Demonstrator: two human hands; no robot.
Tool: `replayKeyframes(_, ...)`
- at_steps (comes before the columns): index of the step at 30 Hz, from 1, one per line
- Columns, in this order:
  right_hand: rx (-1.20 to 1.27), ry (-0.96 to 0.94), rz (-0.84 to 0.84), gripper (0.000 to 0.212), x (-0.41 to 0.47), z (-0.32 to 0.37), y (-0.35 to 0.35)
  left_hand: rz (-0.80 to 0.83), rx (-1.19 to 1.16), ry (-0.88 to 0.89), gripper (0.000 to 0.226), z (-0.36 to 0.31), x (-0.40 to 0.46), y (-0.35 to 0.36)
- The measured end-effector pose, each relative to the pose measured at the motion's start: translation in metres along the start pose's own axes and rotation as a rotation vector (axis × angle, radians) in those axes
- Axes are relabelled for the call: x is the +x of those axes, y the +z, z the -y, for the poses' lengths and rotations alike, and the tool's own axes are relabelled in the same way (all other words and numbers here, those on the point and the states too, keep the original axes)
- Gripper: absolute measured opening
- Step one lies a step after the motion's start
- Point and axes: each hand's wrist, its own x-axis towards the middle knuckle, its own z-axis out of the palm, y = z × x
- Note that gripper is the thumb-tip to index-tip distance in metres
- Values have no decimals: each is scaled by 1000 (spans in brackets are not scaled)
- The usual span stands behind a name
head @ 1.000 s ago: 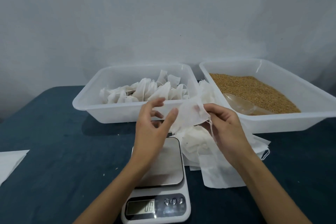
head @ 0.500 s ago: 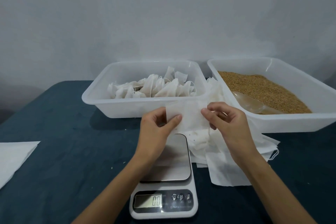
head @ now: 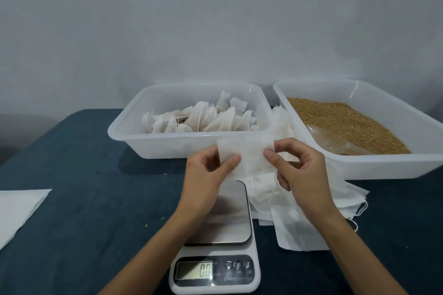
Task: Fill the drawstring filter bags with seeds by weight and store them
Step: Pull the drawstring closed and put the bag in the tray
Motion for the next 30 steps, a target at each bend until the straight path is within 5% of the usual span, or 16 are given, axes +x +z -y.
replayKeyframes(4, 12, -5, -25, 6, 1, -1, -2, -33, -57, -19, 41, -2, 1, 1)
replayKeyframes(15, -165, -57, -85, 10, 2, -7, -3, -95, -46, -57, 33, -2, 0, 2)
replayKeyframes(19, -241, 57, 32, 29, 2, -9, -2, -67, 62, 37, 30, 0, -2, 0)
replayKeyframes(23, -46, 152, 94, 9, 3, -5, -4, -48, 120, 70, 25, 3, -1, 1)
replayKeyframes(30, -118, 29, 157, 24, 1, -3, -2, -62, -8, -5, 34, 1, -1, 2)
